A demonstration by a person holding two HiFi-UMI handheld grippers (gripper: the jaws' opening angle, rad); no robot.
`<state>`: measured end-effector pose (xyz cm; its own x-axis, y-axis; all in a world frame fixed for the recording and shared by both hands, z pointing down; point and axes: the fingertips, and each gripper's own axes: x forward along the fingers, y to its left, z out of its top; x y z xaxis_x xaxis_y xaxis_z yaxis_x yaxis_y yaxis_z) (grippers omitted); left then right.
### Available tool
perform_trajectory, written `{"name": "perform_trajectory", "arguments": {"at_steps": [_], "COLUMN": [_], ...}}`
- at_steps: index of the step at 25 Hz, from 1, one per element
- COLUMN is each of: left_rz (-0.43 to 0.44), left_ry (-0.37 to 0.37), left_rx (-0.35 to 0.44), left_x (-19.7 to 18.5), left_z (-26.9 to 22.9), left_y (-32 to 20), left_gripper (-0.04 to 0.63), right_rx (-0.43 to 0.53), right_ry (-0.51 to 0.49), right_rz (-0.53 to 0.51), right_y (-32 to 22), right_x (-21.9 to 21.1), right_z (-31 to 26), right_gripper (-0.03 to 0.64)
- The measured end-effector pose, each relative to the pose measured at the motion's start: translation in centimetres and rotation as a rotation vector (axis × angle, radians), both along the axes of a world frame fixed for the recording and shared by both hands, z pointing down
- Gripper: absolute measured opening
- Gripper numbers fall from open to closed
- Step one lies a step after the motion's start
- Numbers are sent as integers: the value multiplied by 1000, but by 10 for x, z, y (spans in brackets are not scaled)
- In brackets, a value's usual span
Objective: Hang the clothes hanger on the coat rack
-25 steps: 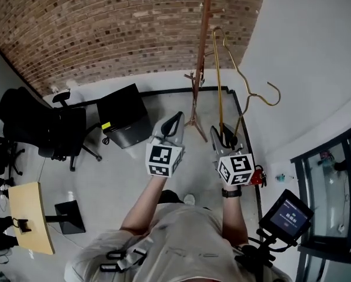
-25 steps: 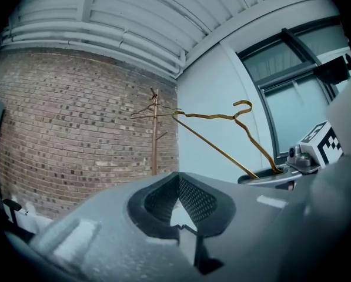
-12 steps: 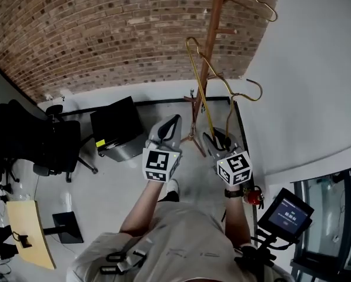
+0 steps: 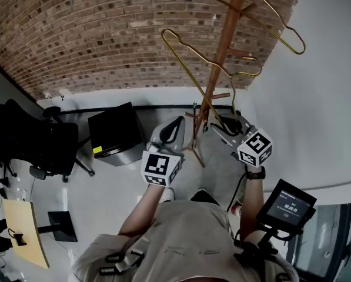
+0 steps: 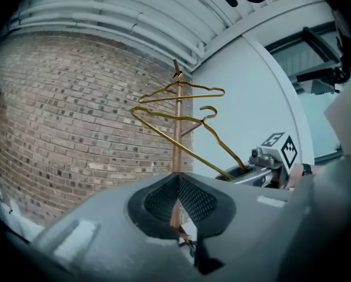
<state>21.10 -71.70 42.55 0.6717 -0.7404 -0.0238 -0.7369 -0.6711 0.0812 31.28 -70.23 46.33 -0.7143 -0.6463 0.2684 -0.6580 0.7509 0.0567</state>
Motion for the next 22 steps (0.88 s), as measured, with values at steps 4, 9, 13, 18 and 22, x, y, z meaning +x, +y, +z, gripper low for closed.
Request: {"name": "perform_trajectory", "arguments": {"at_steps": [4,9,13,18,22], "left_rz": [-88,-196,-237,-297,-348], "left_ry": [-24,-54,-75,-109,-125], "left_rx": [6,6,-59,-102,-98], "left_x": [21,41,65,68,63], "left_z": [2,0,20,37,41], "left_y": [-20,-34,-32,5,20], "left_gripper": [-3,-3,-3,-2,-2], "right_rx": [-20,-81,-129,-53,6], "right_ry": [-34,-57,-134,-178,-142], "right_rz": [-93,-253,-319,-333,-269], "right_y": [-33,-43,-50,-37,-52], "right_x": [21,26,33,27,26], "right_z": [-3,15,31,28,36], "right_gripper": [123,123,123,127,141]}}
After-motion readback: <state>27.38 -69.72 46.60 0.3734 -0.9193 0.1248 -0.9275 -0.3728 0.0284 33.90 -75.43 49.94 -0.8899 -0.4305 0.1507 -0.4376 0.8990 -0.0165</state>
